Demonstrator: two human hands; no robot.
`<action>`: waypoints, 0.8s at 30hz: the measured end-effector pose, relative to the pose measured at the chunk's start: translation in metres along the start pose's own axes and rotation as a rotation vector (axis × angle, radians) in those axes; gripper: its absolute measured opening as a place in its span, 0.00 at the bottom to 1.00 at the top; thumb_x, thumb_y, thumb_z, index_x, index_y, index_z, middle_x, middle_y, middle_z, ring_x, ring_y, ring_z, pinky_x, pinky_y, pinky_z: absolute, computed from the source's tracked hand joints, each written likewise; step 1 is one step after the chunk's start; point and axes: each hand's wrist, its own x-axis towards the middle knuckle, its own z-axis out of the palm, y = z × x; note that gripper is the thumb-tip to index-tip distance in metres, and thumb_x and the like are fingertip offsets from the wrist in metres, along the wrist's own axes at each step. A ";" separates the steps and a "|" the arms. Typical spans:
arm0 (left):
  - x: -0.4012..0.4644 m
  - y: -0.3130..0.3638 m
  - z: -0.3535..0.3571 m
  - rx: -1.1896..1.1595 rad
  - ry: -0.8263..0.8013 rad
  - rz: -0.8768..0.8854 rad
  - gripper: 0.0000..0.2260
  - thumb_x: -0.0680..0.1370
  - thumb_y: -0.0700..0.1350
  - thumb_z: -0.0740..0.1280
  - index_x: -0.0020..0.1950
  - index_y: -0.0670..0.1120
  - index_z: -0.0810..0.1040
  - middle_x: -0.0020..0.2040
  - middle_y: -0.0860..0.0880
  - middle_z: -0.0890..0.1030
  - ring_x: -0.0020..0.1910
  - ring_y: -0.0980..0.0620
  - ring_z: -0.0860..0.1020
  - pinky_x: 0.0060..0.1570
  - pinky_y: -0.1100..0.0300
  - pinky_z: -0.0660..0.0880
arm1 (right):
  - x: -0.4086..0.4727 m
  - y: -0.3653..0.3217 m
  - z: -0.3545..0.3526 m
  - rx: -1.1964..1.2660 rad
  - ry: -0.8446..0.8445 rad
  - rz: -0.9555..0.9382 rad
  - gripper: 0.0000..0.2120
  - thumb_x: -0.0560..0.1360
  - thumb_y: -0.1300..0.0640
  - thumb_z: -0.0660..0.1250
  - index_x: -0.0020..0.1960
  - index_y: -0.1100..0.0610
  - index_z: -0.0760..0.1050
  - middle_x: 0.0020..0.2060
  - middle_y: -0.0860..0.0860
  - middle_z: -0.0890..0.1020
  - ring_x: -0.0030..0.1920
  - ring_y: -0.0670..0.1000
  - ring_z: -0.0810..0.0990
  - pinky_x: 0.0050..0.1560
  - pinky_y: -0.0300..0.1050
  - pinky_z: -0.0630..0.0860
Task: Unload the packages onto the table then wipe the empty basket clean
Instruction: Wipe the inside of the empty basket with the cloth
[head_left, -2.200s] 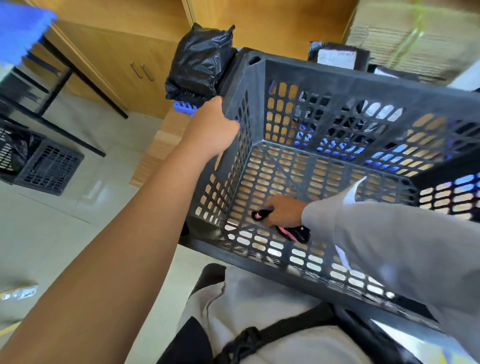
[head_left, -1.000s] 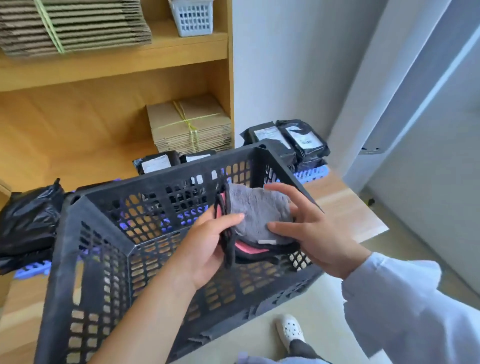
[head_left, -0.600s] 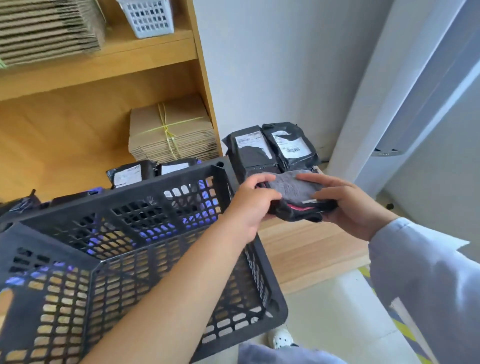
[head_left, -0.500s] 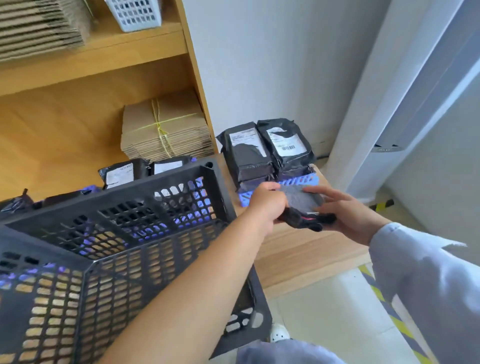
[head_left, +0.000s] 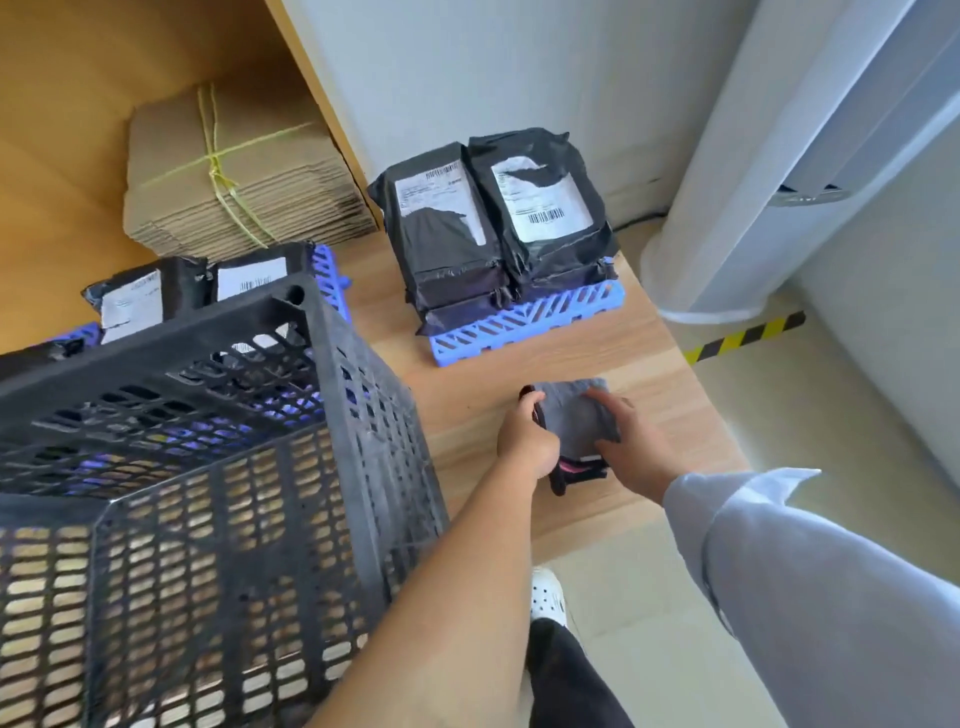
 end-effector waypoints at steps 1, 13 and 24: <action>0.005 -0.004 0.005 0.003 -0.008 -0.002 0.30 0.76 0.32 0.57 0.75 0.55 0.67 0.72 0.49 0.71 0.67 0.46 0.72 0.63 0.58 0.72 | 0.004 0.007 0.000 -0.022 -0.002 0.004 0.34 0.71 0.74 0.62 0.75 0.54 0.66 0.68 0.55 0.69 0.68 0.56 0.69 0.68 0.44 0.67; 0.007 0.028 -0.011 0.031 0.041 -0.130 0.23 0.76 0.40 0.62 0.71 0.52 0.72 0.68 0.47 0.68 0.66 0.44 0.69 0.64 0.52 0.71 | 0.006 -0.018 -0.019 -0.069 0.240 -0.033 0.19 0.77 0.61 0.66 0.68 0.54 0.75 0.64 0.56 0.73 0.64 0.59 0.71 0.67 0.51 0.68; -0.120 0.080 -0.161 -0.322 0.094 0.383 0.04 0.78 0.39 0.67 0.45 0.43 0.81 0.40 0.46 0.82 0.36 0.51 0.78 0.38 0.61 0.75 | -0.102 -0.184 -0.027 0.085 0.308 -0.332 0.06 0.79 0.58 0.66 0.49 0.53 0.82 0.42 0.46 0.83 0.44 0.47 0.80 0.42 0.24 0.70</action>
